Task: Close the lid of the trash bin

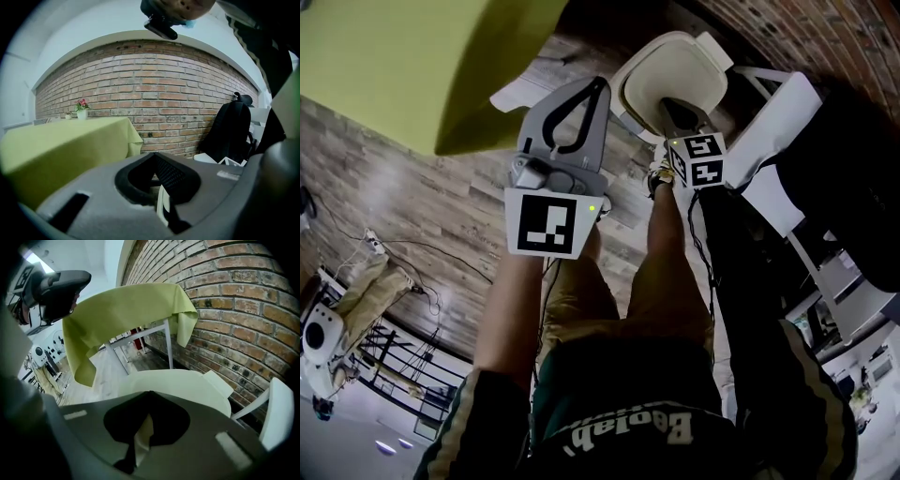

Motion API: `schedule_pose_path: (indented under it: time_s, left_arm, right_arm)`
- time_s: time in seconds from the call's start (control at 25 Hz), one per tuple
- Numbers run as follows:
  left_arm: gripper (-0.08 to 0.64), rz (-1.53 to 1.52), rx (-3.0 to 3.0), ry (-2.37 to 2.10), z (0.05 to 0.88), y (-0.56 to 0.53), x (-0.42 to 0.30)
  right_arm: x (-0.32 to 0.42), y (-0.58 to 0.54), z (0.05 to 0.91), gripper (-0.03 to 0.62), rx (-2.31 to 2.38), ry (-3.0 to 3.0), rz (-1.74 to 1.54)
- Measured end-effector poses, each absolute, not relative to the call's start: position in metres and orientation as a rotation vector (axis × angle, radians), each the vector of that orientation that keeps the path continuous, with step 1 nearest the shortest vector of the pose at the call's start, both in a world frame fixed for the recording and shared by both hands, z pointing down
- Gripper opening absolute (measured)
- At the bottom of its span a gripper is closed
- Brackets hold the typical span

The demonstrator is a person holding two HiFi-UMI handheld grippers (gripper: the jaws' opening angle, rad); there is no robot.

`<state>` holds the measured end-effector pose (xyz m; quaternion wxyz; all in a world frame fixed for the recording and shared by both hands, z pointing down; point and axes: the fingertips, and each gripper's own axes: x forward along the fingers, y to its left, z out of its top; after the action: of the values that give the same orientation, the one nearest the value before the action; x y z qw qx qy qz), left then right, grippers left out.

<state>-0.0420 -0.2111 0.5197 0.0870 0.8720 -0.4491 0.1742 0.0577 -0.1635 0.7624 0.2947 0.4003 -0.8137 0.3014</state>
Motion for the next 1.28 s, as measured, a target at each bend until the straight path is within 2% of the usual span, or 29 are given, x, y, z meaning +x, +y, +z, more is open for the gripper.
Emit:
schedule_pose_path:
  time_s: [1.28]
  left_arm:
    - [0.008,0.515,2.496,-1.385,0.532,-0.196,-0.087]
  right_arm:
    - [0.045,-0.148,0.828,0.011,1.012,-2.039,0.857]
